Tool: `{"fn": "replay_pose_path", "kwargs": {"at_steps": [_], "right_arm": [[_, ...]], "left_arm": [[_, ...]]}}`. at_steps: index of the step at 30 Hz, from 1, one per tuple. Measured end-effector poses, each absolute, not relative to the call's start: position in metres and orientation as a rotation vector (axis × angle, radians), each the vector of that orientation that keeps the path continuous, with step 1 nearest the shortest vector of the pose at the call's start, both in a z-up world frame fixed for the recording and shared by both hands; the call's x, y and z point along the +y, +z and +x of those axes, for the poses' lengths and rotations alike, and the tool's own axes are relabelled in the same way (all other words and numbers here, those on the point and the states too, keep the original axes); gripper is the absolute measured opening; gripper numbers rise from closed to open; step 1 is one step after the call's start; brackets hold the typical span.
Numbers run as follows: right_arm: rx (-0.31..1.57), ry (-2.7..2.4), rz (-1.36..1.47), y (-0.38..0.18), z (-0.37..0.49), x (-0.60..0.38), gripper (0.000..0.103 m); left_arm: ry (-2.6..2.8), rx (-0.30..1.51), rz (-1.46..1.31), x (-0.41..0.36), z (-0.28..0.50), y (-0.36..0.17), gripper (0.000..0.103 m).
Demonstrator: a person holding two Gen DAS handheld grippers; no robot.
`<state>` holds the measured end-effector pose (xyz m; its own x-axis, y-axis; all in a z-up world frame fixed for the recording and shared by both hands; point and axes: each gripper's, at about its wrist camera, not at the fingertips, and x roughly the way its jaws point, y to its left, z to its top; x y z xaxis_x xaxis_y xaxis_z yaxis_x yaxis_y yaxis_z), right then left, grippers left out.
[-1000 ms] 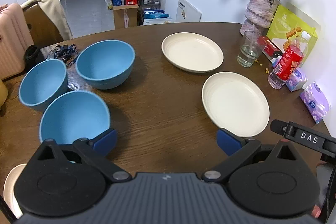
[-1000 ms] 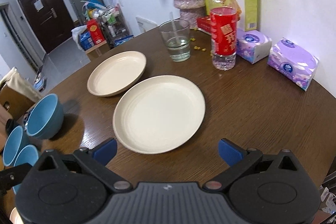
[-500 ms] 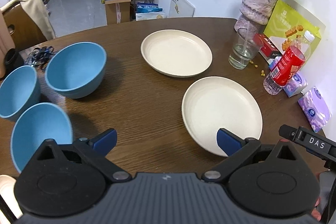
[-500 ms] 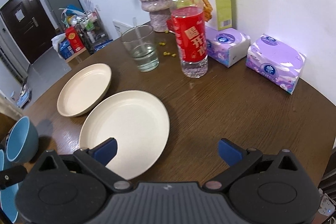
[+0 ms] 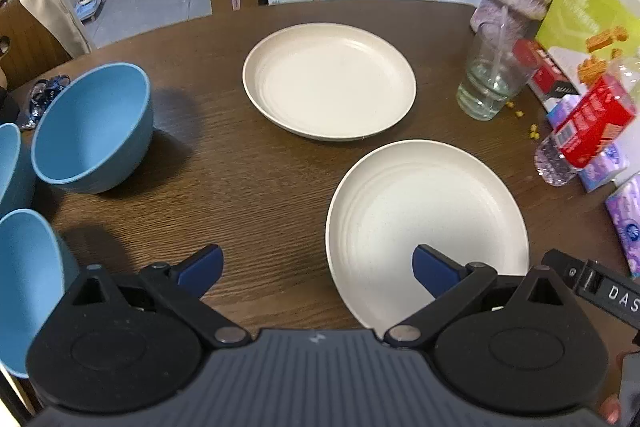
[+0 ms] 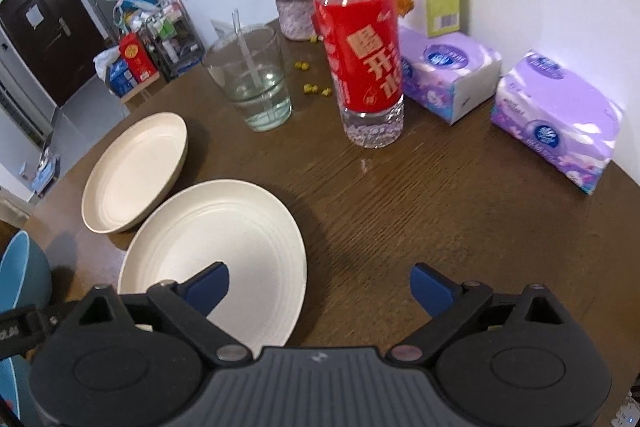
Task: Organize plates and bowls
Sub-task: 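Close the left gripper on the next cream plate rim while the right gripper grips it too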
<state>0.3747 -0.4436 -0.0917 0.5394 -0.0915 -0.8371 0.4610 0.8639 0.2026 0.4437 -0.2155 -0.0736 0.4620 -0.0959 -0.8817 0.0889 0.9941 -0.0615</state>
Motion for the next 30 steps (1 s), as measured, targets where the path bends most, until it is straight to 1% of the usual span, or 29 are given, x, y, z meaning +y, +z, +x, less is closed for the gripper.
{"fn": "replay_pose_path", "kwargs": {"at_steps": [4, 6, 8, 9, 11, 12, 13, 14, 18, 20, 21, 23, 26, 30], "right_arm": [[0.996, -0.328, 0.424, -0.105, 0.389, -0.445, 0.095], [1.015, -0.321, 0.416, -0.109, 0.395, -0.445, 0.092], [1.033, -0.312, 0.411, -0.113, 0.401, -0.445, 0.087], [1.039, -0.307, 0.410, -0.115, 0.403, -0.445, 0.086], [1.046, -0.303, 0.405, -0.118, 0.406, -0.444, 0.086], [1.048, -0.302, 0.402, -0.119, 0.408, -0.444, 0.082], [1.050, -0.299, 0.403, -0.120, 0.409, -0.444, 0.074], [1.055, -0.300, 0.403, -0.121, 0.410, -0.446, 0.069], [1.066, -0.299, 0.411, -0.126, 0.414, -0.450, 0.066], [1.070, -0.301, 0.416, -0.128, 0.415, -0.452, 0.064], [1.070, -0.299, 0.420, -0.130, 0.416, -0.452, 0.064], [1.072, -0.295, 0.426, -0.133, 0.418, -0.453, 0.059], [1.085, -0.291, 0.433, -0.138, 0.421, -0.453, 0.049], [1.088, -0.290, 0.438, -0.144, 0.424, -0.452, 0.043]], "left_arm": [[-0.084, 1.112, 0.004, -0.222, 0.458, -0.087, 0.103], [-0.074, 1.129, -0.003, -0.224, 0.464, -0.094, 0.102], [-0.066, 1.144, -0.005, -0.227, 0.468, -0.099, 0.102], [-0.063, 1.149, -0.005, -0.229, 0.470, -0.102, 0.101], [-0.062, 1.159, -0.008, -0.232, 0.474, -0.107, 0.097], [-0.065, 1.163, -0.009, -0.234, 0.476, -0.109, 0.095], [-0.065, 1.168, -0.009, -0.235, 0.477, -0.110, 0.093], [-0.064, 1.172, -0.009, -0.236, 0.478, -0.111, 0.091], [-0.055, 1.183, -0.010, -0.240, 0.482, -0.117, 0.083], [-0.055, 1.190, -0.011, -0.242, 0.485, -0.120, 0.076], [-0.053, 1.192, -0.012, -0.242, 0.486, -0.122, 0.075], [-0.050, 1.197, -0.014, -0.243, 0.488, -0.124, 0.074], [-0.052, 1.208, -0.018, -0.244, 0.491, -0.129, 0.068], [-0.051, 1.225, -0.016, -0.244, 0.493, -0.136, 0.062]]}}
